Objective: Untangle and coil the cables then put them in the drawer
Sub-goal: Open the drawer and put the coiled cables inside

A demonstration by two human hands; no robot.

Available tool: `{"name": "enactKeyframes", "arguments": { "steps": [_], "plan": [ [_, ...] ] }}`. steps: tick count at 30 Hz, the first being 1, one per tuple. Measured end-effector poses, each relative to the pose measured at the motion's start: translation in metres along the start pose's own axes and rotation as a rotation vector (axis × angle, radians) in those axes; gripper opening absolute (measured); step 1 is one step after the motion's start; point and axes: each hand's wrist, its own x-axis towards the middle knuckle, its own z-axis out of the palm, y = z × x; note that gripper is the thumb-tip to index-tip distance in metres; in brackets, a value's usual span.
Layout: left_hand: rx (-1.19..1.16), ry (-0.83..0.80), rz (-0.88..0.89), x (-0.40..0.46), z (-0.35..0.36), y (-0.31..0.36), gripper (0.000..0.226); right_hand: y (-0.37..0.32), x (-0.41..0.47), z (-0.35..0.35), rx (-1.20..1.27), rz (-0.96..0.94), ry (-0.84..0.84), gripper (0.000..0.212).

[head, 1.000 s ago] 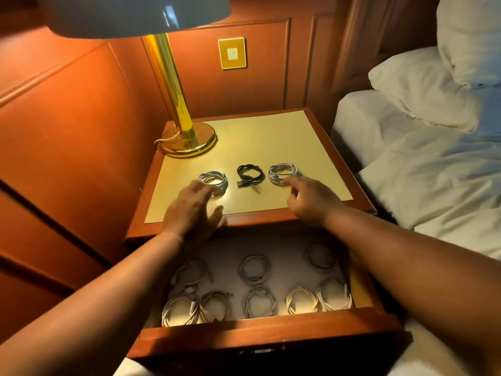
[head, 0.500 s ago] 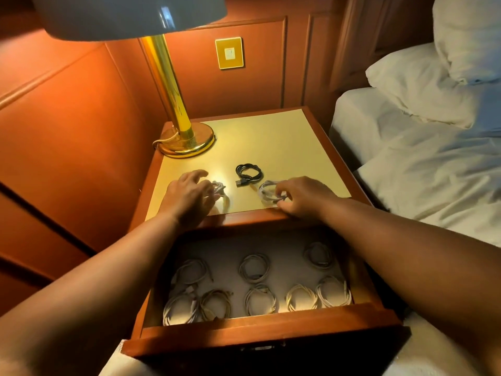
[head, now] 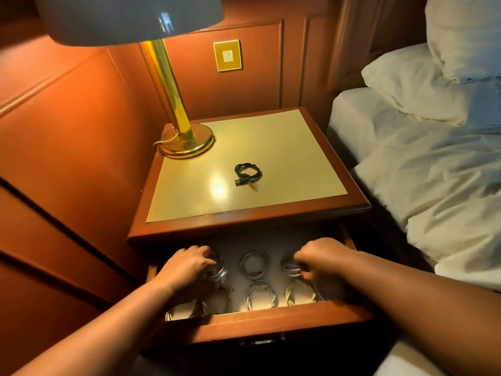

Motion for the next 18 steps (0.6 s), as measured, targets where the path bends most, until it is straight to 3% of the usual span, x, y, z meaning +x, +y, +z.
{"name": "enactKeyframes", "arguments": {
  "steps": [6,13,18],
  "plan": [
    [0.014,-0.212,-0.295,0.03,0.019,0.02,0.028,0.0,0.021,0.012,-0.117,-0.014,-0.055,0.018],
    [-0.11,-0.305,-0.308,0.045,0.029,0.024,0.037,0.001,0.026,0.019,-0.022,-0.011,-0.035,0.02],
    [-0.214,-0.258,-0.305,0.042,0.034,0.022,0.043,-0.006,0.028,0.022,0.0,0.039,-0.034,0.021]
  ]
}}
